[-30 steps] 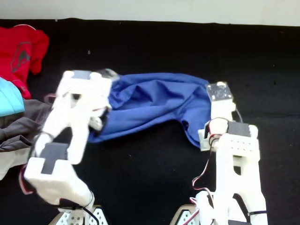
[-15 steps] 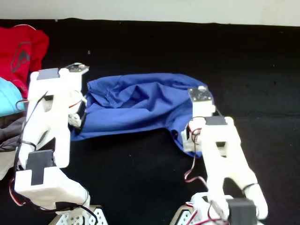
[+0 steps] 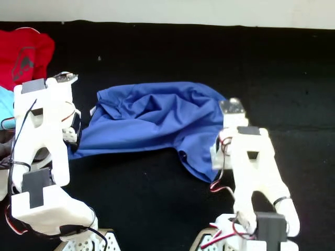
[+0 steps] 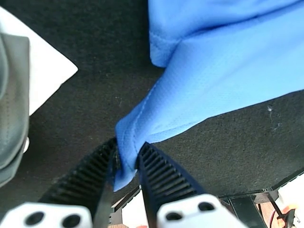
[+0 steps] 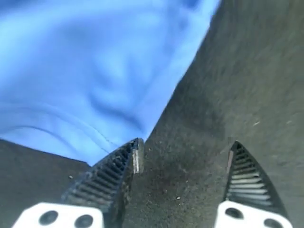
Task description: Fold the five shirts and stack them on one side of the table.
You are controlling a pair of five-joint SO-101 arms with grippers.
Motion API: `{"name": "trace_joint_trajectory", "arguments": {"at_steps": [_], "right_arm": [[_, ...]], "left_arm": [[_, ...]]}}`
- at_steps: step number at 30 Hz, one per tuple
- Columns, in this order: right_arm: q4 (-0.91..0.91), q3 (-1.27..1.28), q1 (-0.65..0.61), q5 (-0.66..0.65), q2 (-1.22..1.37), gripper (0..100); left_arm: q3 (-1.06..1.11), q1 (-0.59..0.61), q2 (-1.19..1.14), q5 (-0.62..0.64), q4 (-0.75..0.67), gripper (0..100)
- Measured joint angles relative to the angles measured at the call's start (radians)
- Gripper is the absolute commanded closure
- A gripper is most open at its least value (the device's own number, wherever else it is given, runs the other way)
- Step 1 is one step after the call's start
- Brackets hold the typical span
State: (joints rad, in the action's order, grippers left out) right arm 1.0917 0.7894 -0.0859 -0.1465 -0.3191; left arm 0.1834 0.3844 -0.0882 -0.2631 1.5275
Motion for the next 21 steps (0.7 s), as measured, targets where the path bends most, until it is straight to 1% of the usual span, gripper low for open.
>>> {"name": "trace_joint_trajectory", "arguments": {"at_steps": [5, 7, 10, 12, 17, 21], "right_arm": [[-0.011, -0.057, -0.114, 0.029, -0.044, 72.4], [-0.054, -0.040, -0.150, 0.035, -0.026, 75.5], [-0.115, -0.009, -0.160, 0.035, 0.037, 77.3], [-0.140, -0.003, -0.146, 0.035, 0.097, 77.3], [-0.157, -0.002, -0.029, 0.028, 0.201, 77.4], [-0.153, -0.003, 0.064, -0.080, 0.238, 77.4]], "left_arm": [[0.000, -0.037, 0.000, 0.000, -0.002, 99], [0.000, -0.043, 0.000, 0.000, -0.002, 99], [0.000, -0.044, 0.000, 0.000, -0.002, 99], [0.000, -0.044, 0.000, 0.000, -0.002, 99], [0.000, -0.044, 0.000, 0.000, -0.002, 99], [0.000, -0.044, 0.000, 0.000, -0.002, 99]]}}
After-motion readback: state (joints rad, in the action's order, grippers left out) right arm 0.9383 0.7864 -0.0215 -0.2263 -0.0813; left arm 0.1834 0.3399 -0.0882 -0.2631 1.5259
